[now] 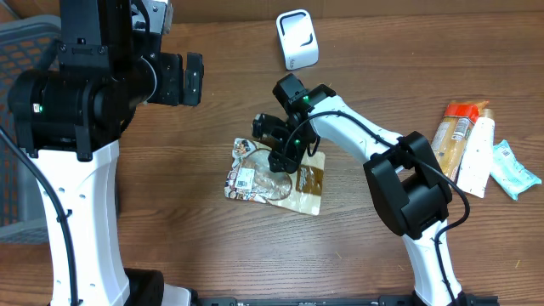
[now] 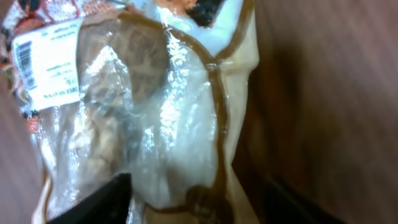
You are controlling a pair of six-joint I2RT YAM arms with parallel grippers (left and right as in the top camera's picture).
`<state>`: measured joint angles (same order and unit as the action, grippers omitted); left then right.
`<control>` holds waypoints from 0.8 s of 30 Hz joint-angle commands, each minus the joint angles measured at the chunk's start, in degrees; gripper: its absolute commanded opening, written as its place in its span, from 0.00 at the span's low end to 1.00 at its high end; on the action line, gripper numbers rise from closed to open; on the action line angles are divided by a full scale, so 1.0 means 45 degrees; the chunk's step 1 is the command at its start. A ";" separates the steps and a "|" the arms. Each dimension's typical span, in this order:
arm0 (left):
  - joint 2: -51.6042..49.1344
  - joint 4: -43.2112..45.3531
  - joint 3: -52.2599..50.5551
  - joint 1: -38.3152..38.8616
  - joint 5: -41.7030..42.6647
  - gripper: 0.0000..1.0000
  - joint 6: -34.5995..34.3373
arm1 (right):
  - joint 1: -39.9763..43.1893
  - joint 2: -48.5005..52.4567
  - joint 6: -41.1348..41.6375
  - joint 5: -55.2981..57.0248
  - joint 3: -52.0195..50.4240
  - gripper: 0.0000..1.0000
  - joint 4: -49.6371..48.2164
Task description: Scan the item barcode
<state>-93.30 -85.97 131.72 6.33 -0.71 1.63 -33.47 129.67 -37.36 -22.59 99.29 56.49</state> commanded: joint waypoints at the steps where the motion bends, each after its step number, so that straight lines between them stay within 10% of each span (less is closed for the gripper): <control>1: -0.0078 0.0015 0.0049 0.0015 -0.0019 0.99 -0.0083 | 0.0010 0.0049 -0.0087 -0.0427 0.0189 0.49 0.0369; 5: -0.0078 0.0015 0.0049 0.0015 -0.0019 1.00 -0.0083 | 0.0010 0.0049 0.0481 -0.1054 0.0189 0.04 0.0544; 19: -0.0078 0.0015 0.0049 0.0015 -0.0019 1.00 -0.0083 | 0.2370 0.0049 1.3104 0.0039 0.0180 0.04 -0.0432; 24: -0.0078 0.0019 0.0049 0.0015 -0.0019 1.00 -0.0083 | 0.2550 0.0049 1.3313 -0.0049 0.0165 0.04 -0.0238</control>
<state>-93.30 -85.97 131.72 6.33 -0.71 1.63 -20.84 129.67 14.72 -23.66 99.29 55.09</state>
